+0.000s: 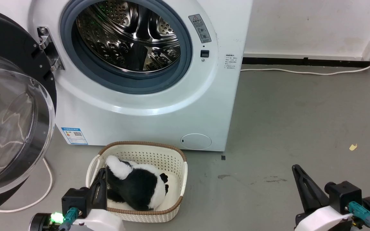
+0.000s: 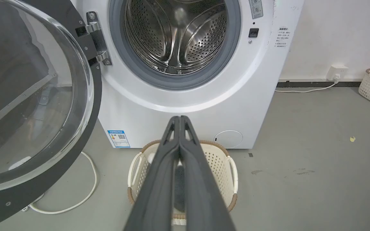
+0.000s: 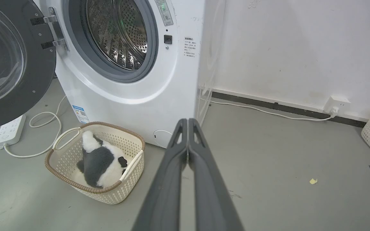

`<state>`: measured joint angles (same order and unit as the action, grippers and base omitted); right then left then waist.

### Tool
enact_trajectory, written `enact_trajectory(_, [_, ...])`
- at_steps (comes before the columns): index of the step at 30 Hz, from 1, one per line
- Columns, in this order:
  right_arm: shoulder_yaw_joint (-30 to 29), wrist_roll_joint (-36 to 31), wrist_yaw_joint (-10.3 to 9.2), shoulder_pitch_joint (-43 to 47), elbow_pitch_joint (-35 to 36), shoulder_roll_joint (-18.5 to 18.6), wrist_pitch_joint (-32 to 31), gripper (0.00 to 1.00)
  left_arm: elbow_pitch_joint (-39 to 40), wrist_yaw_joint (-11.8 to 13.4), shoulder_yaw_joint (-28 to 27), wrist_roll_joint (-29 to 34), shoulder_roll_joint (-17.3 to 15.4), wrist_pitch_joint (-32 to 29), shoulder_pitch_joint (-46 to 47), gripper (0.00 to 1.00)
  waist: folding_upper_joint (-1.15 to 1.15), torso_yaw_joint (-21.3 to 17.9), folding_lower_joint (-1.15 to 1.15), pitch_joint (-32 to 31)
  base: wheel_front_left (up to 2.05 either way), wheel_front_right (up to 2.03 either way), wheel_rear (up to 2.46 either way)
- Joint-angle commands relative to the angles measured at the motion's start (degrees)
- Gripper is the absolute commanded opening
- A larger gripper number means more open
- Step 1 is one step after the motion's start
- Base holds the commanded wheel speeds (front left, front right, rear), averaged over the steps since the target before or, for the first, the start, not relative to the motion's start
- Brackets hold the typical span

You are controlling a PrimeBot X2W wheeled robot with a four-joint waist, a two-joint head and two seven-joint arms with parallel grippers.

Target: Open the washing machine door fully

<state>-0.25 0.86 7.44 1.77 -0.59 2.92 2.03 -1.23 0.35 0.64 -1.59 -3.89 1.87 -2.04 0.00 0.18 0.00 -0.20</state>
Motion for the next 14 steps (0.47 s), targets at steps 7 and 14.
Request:
enact_trajectory(7, [0.15, -0.63, 0.04, -1.27, 0.45, -0.04, -1.09, 0.0, 0.76, -0.21, -0.45, 0.92, 0.7, -1.03, 1.56, 0.0, 0.0, -0.09, 0.0, 0.09, 0.0, 0.0, 0.0])
enact_trajectory(14, [0.25, -0.86, 0.05, -1.76, 0.59, -0.04, -2.02, 0.0, 1.22, -0.35, -0.64, 1.58, 1.02, -1.87, 2.04, 0.0, 0.0, -0.18, 0.0, 0.2, 0.0, 0.0, 0.0])
